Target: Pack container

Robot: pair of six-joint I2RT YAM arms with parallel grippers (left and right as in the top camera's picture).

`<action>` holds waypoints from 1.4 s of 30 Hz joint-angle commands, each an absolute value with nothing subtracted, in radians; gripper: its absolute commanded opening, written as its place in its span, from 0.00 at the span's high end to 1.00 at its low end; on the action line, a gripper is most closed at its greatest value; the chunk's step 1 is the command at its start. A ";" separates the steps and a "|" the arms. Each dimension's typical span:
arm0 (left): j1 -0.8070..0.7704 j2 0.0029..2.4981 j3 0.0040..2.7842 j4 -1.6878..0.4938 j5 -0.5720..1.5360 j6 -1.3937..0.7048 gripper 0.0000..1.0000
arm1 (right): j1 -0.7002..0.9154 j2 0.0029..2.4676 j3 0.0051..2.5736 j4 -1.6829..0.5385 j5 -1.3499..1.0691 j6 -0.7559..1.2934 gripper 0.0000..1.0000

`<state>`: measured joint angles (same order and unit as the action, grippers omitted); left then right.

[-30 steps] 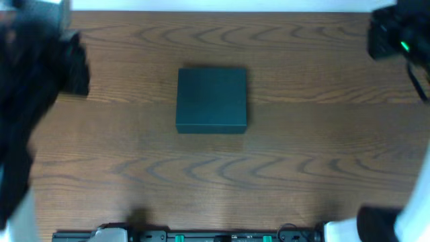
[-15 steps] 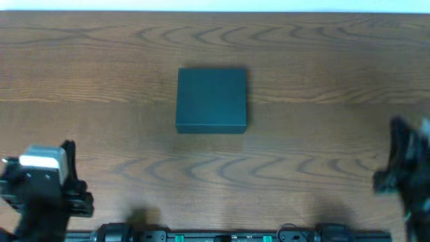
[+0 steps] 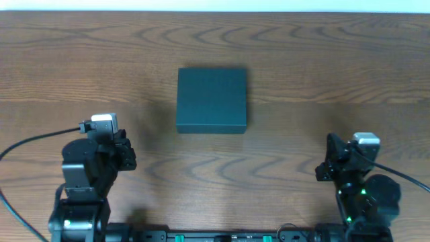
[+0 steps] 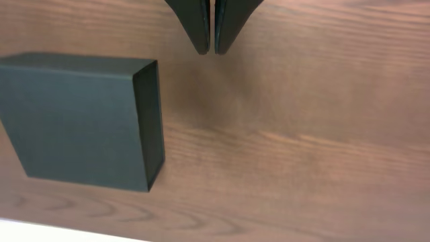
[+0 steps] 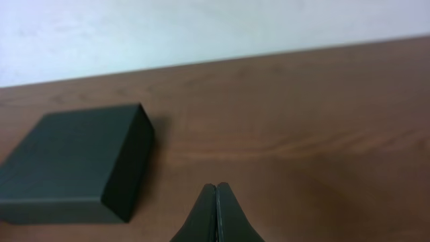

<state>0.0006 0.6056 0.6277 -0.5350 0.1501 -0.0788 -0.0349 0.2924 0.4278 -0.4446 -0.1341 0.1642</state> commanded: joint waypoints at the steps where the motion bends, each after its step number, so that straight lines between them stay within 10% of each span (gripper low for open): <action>1: 0.001 0.600 0.529 -0.496 0.149 -0.192 0.94 | -0.031 0.288 0.358 -0.421 -0.142 0.225 0.98; 16: 0.000 0.600 0.289 -0.646 -0.006 -0.392 0.94 | -0.031 0.290 0.120 -0.410 -0.105 0.299 0.82; 20: 0.000 0.600 0.288 -0.619 -0.022 -0.415 0.94 | -0.031 0.290 0.120 -0.399 -0.093 0.320 0.98; 26: -0.001 0.600 0.195 -0.383 0.118 -0.089 0.94 | -0.031 0.291 0.093 -0.295 -0.263 -0.002 0.94; 30: -0.001 0.600 0.119 -0.217 0.196 -0.041 0.66 | -0.031 0.291 0.085 -0.267 -0.323 -0.096 0.92; 34: -0.001 0.599 0.098 -0.149 0.204 -0.028 0.04 | -0.031 0.291 0.085 -0.260 -0.378 -0.184 0.92; 40: -0.001 0.599 0.098 -0.091 0.289 0.068 0.04 | -0.031 0.291 0.085 -0.229 -0.400 -0.207 0.92; 41: -0.001 0.599 0.098 -0.101 0.289 0.080 0.05 | -0.031 0.291 0.085 -0.230 -0.400 -0.207 0.82; 42: 0.000 0.599 0.098 -0.092 0.289 0.079 0.04 | -0.031 0.291 0.085 -0.228 -0.400 -0.207 0.45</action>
